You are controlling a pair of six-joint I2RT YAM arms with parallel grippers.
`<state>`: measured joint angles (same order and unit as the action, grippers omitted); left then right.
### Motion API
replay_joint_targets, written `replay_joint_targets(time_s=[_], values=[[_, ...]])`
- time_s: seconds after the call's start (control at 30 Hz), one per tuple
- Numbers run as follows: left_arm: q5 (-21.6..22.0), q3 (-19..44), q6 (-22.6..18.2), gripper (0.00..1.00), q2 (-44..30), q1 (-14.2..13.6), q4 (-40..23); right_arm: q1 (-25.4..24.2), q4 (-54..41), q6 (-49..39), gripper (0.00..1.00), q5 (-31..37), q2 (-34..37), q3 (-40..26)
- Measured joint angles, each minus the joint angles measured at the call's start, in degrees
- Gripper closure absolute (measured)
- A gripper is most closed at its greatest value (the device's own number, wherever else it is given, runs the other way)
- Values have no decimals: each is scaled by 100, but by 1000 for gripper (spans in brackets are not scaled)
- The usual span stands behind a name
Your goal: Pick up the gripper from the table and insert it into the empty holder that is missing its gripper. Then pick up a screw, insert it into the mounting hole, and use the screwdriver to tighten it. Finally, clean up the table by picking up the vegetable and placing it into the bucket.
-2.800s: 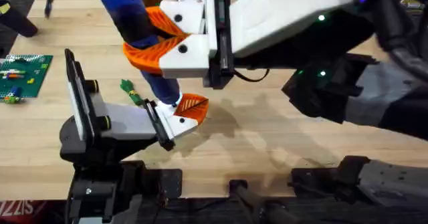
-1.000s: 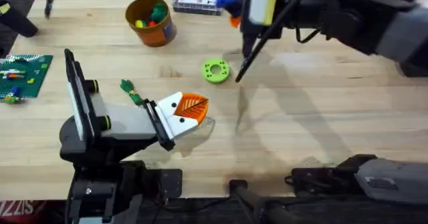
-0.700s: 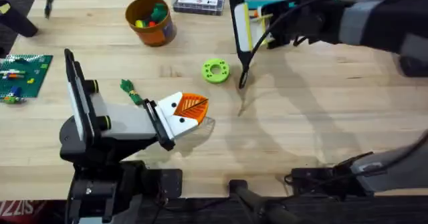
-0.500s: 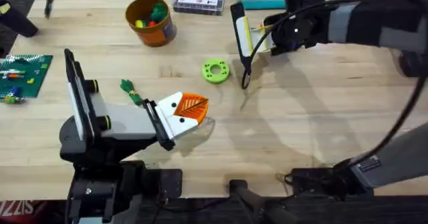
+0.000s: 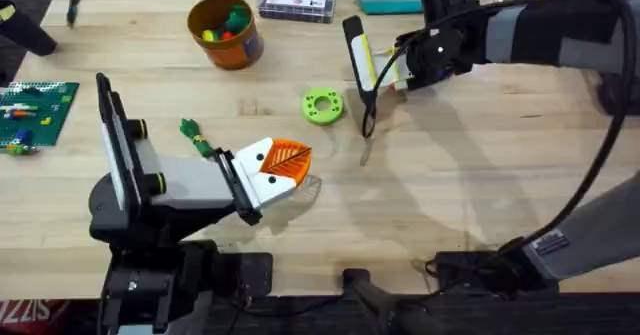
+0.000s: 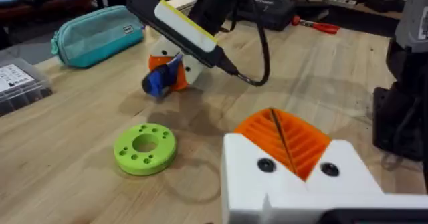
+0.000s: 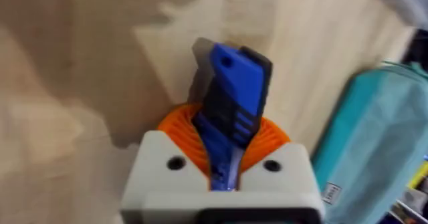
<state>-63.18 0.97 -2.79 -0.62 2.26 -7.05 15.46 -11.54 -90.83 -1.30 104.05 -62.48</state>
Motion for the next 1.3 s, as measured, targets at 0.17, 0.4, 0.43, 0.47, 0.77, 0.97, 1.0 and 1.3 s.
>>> replay_joint_targets(time_s=[0.17,0.4,0.43,0.47,0.77,0.97,1.0,1.3], values=[[0,0,0,987,0,0,0,0,-418,-28,651,0,-30,-101],[0,0,0,987,0,0,0,24,-406,357,19,7,-94,-216],[0,0,0,987,0,0,0,43,-483,491,11,12,-112,-216],[1,0,0,987,0,0,0,68,-540,641,10,24,-124,-216],[2,0,-20,22,0,0,2,487,-1859,3713,8,17,-1257,-188],[204,-10,103,15,0,0,141,485,-2343,6020,8,19,-2386,-188],[364,-9,303,15,0,0,184,481,-2365,6359,7,20,-2576,-188],[1724,1428,1561,15,-337,2,-1830,345,-2526,8119,7,17,-3788,-188]])
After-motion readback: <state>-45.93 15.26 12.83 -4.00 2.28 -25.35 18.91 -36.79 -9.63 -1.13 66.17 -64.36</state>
